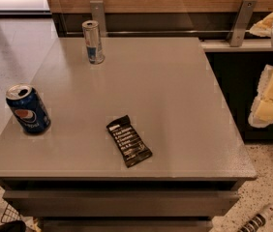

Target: Move redbull can near pepsi can

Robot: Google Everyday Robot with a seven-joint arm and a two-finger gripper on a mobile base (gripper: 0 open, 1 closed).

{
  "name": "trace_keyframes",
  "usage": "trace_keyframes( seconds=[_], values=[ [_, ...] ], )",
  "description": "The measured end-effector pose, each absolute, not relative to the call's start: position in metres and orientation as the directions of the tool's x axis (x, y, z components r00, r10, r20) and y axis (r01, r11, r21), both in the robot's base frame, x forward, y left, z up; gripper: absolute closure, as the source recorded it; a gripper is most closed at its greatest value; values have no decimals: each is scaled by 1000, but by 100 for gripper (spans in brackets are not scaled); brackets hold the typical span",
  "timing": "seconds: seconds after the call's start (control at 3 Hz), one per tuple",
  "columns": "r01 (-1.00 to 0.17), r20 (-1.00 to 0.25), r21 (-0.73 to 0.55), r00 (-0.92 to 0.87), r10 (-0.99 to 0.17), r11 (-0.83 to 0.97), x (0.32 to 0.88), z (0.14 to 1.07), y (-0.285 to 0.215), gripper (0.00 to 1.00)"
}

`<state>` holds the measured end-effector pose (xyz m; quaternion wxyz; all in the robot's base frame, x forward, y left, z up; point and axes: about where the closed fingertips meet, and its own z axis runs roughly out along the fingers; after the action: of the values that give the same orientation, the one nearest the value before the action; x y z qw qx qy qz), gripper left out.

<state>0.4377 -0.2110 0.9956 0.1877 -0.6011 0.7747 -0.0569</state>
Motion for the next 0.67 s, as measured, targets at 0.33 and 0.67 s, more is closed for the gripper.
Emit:
trace_keyframes(
  seconds=[0.33,0.67],
  values=[
    [-910,-223,-314,-207,-953,271,438,996,-211,0],
    [-887,-303,-344,-206,-930,308,469,995,-207,0]
  ],
)
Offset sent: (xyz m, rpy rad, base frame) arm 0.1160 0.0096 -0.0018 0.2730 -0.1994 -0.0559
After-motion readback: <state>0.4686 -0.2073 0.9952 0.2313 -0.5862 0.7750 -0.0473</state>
